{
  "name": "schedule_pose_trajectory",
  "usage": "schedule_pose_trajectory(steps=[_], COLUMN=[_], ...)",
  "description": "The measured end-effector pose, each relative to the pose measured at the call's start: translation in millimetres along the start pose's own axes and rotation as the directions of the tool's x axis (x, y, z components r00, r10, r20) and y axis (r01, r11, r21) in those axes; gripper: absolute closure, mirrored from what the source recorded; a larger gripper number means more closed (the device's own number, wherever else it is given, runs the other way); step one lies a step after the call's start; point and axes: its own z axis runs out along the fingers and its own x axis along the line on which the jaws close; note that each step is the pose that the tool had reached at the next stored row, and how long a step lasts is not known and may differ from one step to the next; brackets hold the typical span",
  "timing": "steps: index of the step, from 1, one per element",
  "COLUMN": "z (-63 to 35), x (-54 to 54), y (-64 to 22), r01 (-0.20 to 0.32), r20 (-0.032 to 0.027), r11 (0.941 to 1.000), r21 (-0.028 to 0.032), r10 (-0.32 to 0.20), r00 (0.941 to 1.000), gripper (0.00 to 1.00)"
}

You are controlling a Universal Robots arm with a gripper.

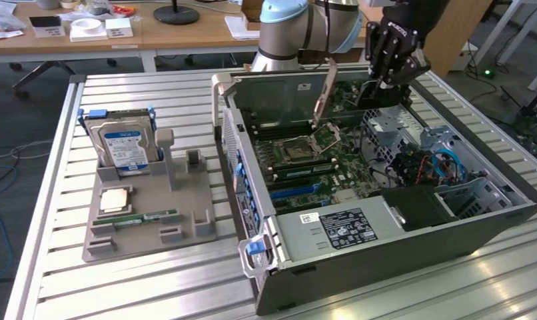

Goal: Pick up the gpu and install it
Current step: 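Insert the gpu into the slot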

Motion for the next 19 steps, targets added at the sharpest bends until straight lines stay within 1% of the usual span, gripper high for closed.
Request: schedule_pose_trajectory(steps=[19], z=[31.7], x=[1.4], y=[15.5], r01=[0.000], r20=[-0.0033], r11=[1.0000], r21=[-0.0001], r10=[0.000], r00=[1.0000], gripper=[0.74])
